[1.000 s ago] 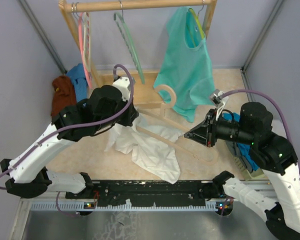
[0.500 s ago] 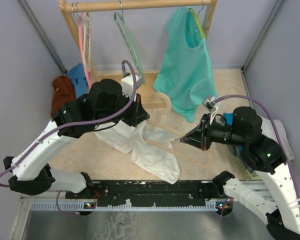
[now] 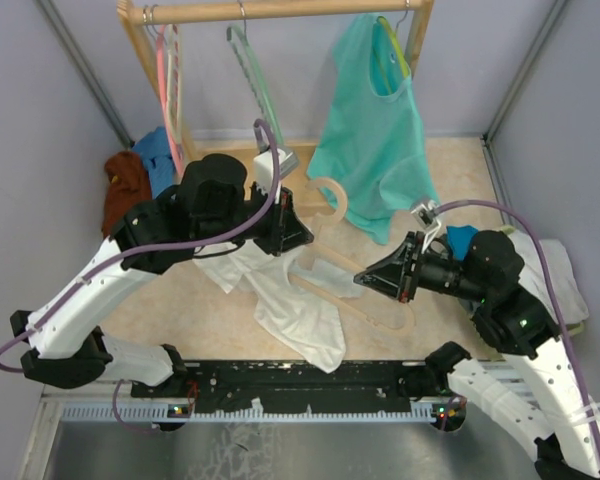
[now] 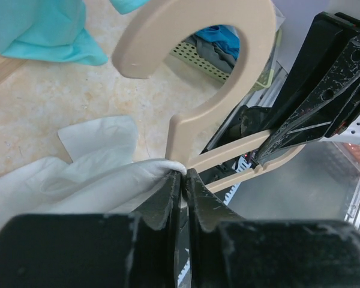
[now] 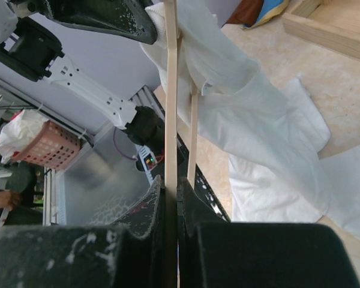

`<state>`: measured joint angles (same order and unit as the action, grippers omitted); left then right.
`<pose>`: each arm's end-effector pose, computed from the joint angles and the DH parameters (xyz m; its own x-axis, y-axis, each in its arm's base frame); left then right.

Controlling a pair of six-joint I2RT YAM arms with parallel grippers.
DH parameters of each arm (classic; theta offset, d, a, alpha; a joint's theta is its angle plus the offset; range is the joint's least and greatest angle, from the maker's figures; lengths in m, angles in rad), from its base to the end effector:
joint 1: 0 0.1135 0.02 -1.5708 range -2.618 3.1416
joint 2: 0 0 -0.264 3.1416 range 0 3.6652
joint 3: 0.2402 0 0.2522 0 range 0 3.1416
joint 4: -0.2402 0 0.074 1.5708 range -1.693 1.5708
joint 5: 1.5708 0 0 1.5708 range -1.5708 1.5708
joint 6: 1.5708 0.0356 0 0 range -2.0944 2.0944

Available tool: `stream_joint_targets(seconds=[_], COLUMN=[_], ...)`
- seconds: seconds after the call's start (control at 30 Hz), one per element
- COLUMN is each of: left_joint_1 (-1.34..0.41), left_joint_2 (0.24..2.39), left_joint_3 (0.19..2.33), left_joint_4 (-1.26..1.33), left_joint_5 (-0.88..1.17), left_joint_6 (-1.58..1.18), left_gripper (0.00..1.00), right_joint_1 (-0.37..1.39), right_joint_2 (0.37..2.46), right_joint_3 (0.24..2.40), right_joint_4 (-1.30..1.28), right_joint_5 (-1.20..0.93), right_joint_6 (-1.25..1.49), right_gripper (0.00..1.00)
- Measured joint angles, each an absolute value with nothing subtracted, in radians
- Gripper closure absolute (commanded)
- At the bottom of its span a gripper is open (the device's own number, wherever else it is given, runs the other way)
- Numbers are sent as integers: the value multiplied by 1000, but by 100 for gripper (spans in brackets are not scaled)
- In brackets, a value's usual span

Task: Place the t-shirt on the hanger

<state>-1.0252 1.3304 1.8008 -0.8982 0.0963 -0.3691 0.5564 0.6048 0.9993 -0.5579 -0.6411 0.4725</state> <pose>0.1257 -0.2137 0.4890 -0.5241 0.1714 -0.8342 0.7582 0.5399 -0.3655 0.0797 0.0746 0.3965 -0.5437 0.0914 -0.8343 -0.7602 0.3676 0.5357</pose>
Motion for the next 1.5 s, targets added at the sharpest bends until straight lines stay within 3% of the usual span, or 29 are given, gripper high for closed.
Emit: stream_joint_targets(seconds=[0.3,0.83,1.17,1.3,1.5], left_joint_1=[-1030,-1031,-1031,-1031,-1031], left_joint_2=[1319,1227,1038,957,813], left_joint_3=[1801,1900,1894,1794,1473], left_joint_4=[-873,-807,-839,-861,-861], left_joint_5=[76,-14,-252,-339,-398], left_joint_6=[-365,-319,-345,-406,-545], left_gripper=[63,57,58,58,59], right_joint_1=[556,556,556,556,556], right_joint_2=[464,270,268,270,297], right_joint_3=[882,777,811,875,992], right_joint_4=[-434,-248,-301,-354,-387], right_joint_5=[-645,-638,-577,-543,-509], right_joint_6=[562,658,635,611,584], right_gripper=[100,100,100,100,100])
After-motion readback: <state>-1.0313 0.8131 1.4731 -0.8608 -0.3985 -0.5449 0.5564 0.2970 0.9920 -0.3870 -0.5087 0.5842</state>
